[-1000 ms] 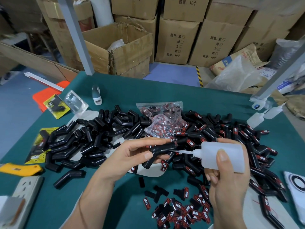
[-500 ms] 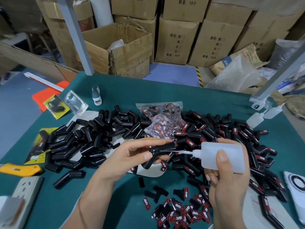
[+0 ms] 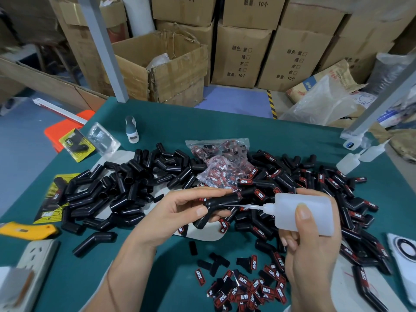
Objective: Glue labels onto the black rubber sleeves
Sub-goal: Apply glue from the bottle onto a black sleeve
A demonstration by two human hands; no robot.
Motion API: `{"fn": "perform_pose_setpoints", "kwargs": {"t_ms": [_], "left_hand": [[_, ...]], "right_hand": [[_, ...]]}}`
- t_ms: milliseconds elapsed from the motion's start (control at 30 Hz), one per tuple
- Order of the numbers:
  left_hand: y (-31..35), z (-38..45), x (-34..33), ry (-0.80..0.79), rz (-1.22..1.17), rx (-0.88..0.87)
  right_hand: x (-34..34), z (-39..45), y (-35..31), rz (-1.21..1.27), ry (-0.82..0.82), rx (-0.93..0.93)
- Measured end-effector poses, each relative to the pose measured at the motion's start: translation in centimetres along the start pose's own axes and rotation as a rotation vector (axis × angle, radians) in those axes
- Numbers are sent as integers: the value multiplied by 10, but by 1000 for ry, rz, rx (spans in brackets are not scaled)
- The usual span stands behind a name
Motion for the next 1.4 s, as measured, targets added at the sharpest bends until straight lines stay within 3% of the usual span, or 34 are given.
{"fn": "perform_pose_setpoints", "kwargs": {"t_ms": [1400], "left_hand": [[3, -1, -2, -13, 5, 11]], "right_hand": [[2, 0, 2, 14, -3, 3]]}}
Point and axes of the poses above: each hand's wrist, its own z-axis towards the middle knuckle, its own x-axis out of the back of the hand, y = z × x, the point moved 3 cm from there along z, towards the middle knuckle, and after that the axes turned 1 degree about -x, right-handed, at the moved point
